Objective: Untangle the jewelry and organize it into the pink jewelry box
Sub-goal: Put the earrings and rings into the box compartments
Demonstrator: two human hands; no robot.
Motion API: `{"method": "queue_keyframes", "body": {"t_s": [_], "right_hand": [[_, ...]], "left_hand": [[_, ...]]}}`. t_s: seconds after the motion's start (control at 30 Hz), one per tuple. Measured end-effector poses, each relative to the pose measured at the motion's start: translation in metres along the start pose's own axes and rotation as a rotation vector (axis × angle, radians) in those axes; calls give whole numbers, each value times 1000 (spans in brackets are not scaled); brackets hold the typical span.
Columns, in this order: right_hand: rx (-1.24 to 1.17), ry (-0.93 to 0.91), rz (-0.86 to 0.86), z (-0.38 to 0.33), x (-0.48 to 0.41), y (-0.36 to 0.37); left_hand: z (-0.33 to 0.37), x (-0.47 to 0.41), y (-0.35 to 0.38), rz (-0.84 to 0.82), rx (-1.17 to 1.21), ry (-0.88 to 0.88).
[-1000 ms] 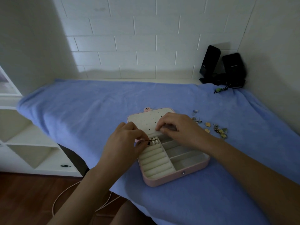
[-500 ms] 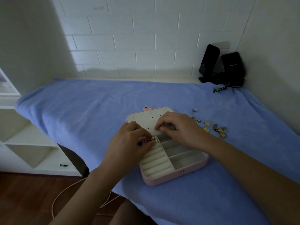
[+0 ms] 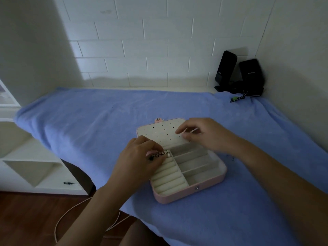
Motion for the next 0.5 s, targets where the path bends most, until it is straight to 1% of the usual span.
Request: {"method": "queue_keyframes", "body": {"t_s": [0.1,0.2,0.33,0.4,0.5], "right_hand": [[-24,107,56,14,4,-35],[-23,238,48,33,13,-62],[18,412,39,60,28,-87],[27,487,-14,70,35,-91],[46,570,-136,78,43,-93]], "left_hand": [[-7,6,0,39,52,-3],[-10,11,1,92,51,56],[-8,13,1,114,1,112],[-8,13,2,109,-43,111],[-9,13,2,105,-60,97]]}}
Point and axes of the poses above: each hand's wrist, its own x-axis away from the middle knuckle, its own y-axis out of the palm, z = x × y, the point moved 4 cm from there along -x, towards the middle knuckle, and after that the axes turned 8 degrees about -y, right-handed, at the moved point
